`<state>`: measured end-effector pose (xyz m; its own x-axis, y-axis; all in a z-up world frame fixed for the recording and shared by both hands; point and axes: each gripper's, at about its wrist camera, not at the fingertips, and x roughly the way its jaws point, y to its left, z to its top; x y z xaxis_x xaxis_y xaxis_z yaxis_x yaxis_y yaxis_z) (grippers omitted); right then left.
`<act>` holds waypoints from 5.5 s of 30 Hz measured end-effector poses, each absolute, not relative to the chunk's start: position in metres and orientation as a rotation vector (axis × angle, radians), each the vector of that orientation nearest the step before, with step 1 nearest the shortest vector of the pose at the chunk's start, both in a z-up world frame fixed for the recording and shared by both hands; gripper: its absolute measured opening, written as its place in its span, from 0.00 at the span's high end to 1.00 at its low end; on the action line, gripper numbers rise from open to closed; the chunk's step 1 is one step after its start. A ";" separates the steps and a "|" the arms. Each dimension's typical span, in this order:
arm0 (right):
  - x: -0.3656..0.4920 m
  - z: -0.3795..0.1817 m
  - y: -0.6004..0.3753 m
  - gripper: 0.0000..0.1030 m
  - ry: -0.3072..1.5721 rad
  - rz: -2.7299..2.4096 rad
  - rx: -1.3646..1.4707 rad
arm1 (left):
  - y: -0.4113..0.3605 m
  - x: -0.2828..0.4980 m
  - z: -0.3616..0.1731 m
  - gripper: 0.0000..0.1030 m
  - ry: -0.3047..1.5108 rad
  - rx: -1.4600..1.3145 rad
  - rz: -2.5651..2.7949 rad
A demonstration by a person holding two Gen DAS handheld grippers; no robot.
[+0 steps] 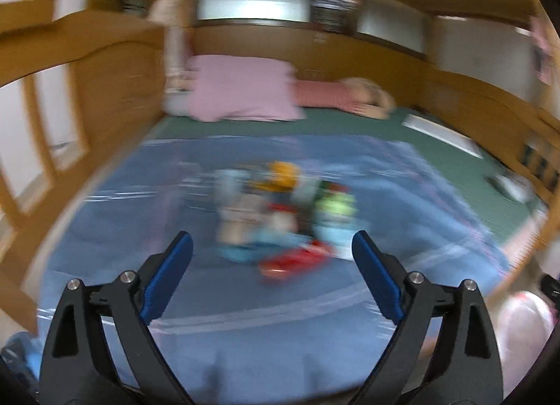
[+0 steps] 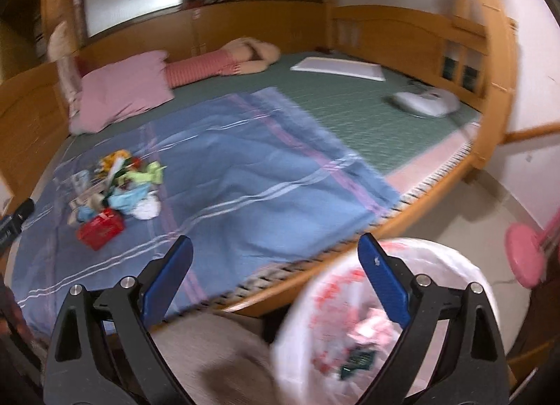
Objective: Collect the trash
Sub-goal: 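Grasp the red FILTER KINGS box with the right tool while the left tool grasps a blue cloth, then carry the box and cloth to the white trash bag and release both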
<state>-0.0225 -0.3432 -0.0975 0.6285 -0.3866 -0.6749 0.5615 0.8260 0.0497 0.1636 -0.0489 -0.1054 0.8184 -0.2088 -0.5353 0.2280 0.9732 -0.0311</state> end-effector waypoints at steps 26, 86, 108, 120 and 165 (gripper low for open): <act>0.261 -0.230 -0.200 0.16 1.237 -0.250 0.636 | 0.116 0.220 -0.156 0.10 0.647 -0.272 -0.021; 0.116 -0.186 -0.347 0.77 0.975 -0.087 0.809 | -0.077 0.229 -0.167 0.92 0.697 0.011 -0.404; -0.032 -0.084 -0.400 0.77 0.692 -0.362 0.739 | -0.195 0.106 -0.074 0.91 0.569 0.110 -0.737; -0.191 -0.049 -0.443 0.77 0.518 -0.636 0.772 | -0.305 -0.026 -0.068 0.91 0.554 0.209 -1.080; -0.237 -0.102 -0.458 0.41 0.627 -0.790 0.787 | -0.303 -0.050 -0.077 0.25 0.530 0.204 -0.975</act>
